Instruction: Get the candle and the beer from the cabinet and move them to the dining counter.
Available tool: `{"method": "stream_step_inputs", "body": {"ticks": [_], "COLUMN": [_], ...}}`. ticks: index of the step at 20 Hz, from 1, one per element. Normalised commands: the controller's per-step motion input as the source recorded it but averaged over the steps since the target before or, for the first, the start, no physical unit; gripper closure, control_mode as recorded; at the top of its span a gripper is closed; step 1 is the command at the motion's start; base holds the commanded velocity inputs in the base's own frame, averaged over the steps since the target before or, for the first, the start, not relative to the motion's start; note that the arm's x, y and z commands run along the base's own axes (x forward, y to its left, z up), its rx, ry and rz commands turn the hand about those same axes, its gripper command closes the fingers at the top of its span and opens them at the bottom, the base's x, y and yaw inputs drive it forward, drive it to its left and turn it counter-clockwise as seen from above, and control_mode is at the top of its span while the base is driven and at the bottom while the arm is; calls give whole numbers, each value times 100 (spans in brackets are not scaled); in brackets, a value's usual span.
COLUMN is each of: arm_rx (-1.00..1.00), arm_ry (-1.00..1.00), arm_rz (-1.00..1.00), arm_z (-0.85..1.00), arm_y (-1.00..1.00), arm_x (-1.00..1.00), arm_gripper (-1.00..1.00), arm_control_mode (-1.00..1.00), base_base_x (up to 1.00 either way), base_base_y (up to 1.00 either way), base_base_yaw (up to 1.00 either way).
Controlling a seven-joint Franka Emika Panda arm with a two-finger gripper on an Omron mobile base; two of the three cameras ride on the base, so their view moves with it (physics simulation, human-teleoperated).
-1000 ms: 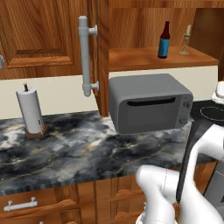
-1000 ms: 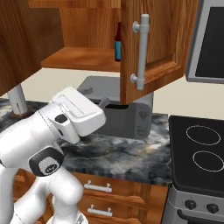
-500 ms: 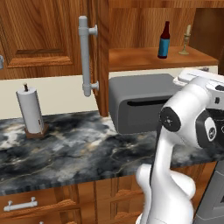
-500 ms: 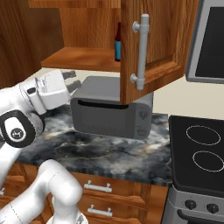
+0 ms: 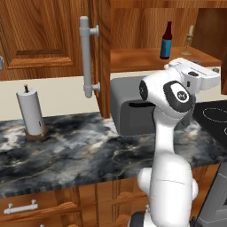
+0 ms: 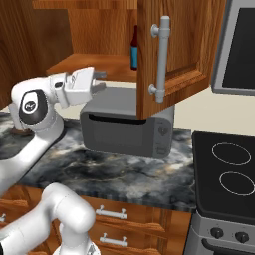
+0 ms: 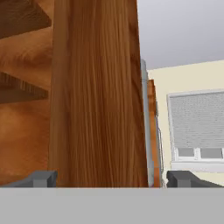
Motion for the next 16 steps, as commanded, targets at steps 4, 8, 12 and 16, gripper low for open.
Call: {"method": "stream_step_inputs", "body": {"ticks": [4, 8, 12, 16], "arm_rx": [16, 3, 0, 0], "arm_ry": [-5, -3, -5, 0], "arm_rz": [-32, -26, -27, -25], "arm_z": [0, 0, -4, -1], "arm_y": [-42, -44, -46, -43], "arm_x": [27, 1, -1, -3], "arm_gripper": [-100, -100, -100, -100], "arm_control_mode": [-100, -100, -100, -100], "base_base_x": [0, 0, 0, 0], "base_base_y": [0, 0, 0, 0], "base_base_yaw": [0, 0, 0, 0]}}
